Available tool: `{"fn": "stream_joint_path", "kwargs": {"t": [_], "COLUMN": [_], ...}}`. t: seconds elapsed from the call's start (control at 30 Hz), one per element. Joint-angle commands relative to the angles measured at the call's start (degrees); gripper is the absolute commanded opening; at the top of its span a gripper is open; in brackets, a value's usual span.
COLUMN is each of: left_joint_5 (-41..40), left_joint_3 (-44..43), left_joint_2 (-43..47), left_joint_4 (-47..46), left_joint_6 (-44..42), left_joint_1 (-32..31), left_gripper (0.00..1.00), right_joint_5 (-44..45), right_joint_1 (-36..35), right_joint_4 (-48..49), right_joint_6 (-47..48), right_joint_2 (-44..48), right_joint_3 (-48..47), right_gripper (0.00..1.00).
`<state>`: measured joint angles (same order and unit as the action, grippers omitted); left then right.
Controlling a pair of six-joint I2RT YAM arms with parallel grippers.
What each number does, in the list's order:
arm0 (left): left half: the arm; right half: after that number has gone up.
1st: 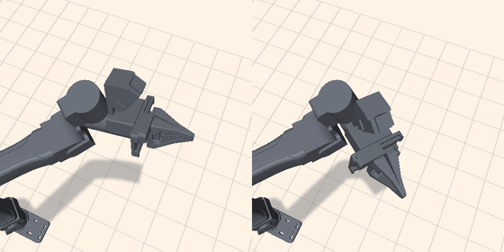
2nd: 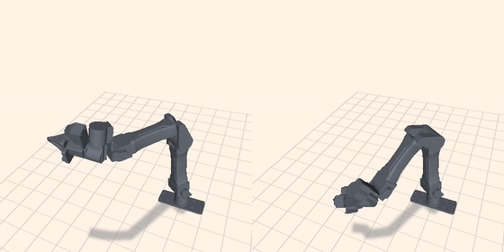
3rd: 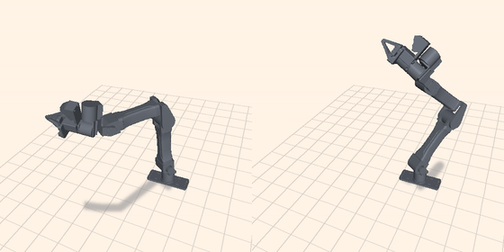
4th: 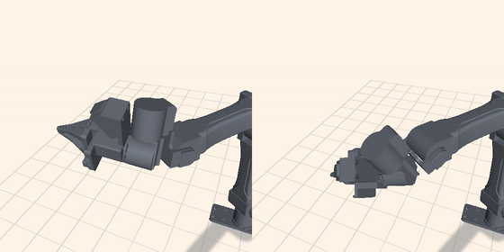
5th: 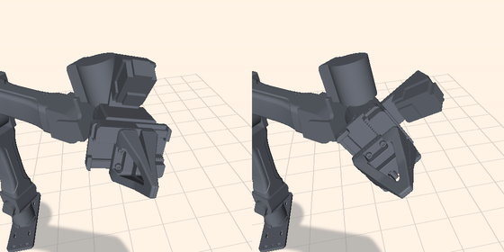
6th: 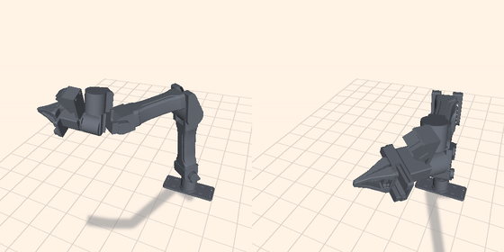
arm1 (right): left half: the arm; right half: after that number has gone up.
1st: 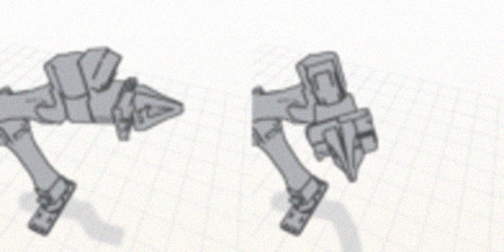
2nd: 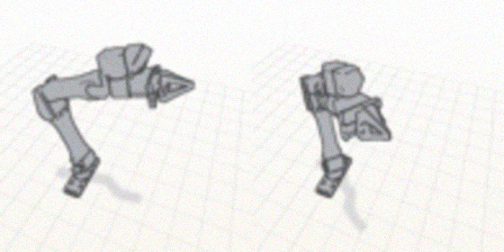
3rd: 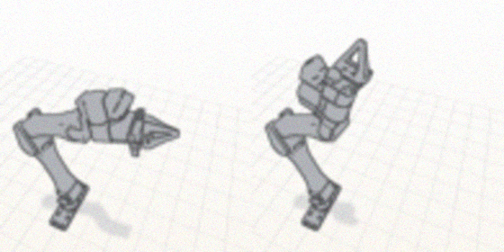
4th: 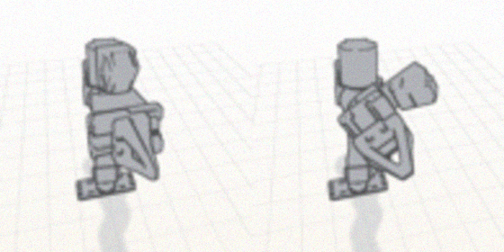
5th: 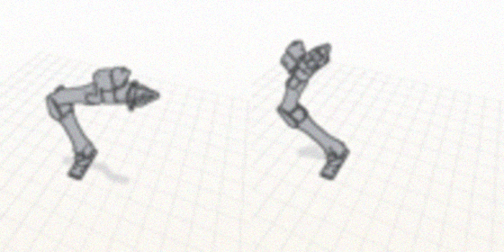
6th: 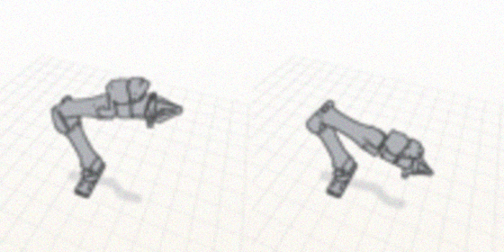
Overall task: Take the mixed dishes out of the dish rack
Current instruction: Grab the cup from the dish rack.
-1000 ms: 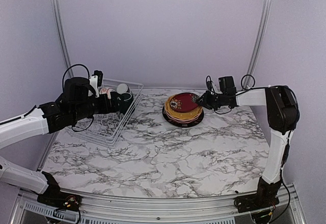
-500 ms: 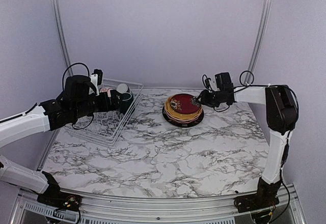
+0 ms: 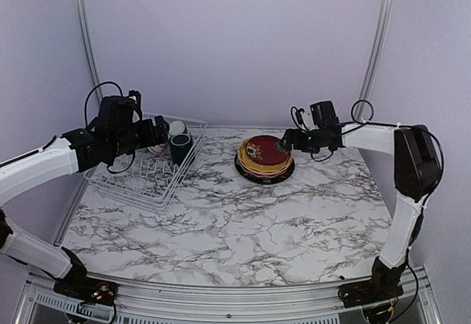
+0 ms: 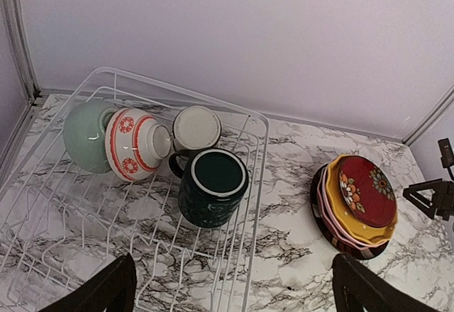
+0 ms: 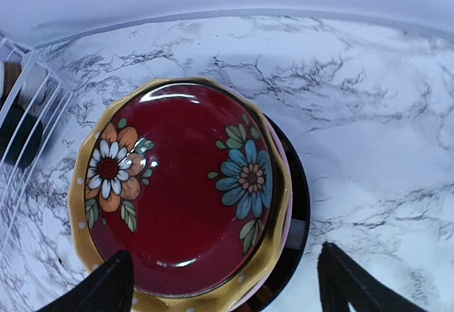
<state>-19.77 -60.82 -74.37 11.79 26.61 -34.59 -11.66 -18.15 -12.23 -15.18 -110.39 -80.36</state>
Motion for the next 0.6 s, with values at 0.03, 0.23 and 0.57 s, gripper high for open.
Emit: {"fn": "stream_joint_path", "kwargs": {"t": [0.03, 0.23, 0.57], "left_joint_5": [-1.98, -3.87, -3.21], "left_joint_3": [-4.37, -13.51, -26.26], "left_joint_2": [-3.54, -12.11, -27.13], "left_joint_4": [3.52, 9.29, 14.85], "left_joint_6": [0.25, 1.61, 5.18], "left_joint_1": [1.6, 1.81, 1.81], "left_gripper": [0.99, 0.99, 0.99], "right_joint_5": [3.6, 11.1, 4.63], "right_joint_1": [-0.09, 0.33, 4.3], "right_joint_4": [4.91, 7.56, 11.16], "right_joint_6": [2.89, 2.05, -1.18], "right_joint_2": [9.52, 17.96, 26.58], "right_joint_3": [5.13, 10.23, 17.8], "right_gripper": [0.98, 0.98, 0.98]}}
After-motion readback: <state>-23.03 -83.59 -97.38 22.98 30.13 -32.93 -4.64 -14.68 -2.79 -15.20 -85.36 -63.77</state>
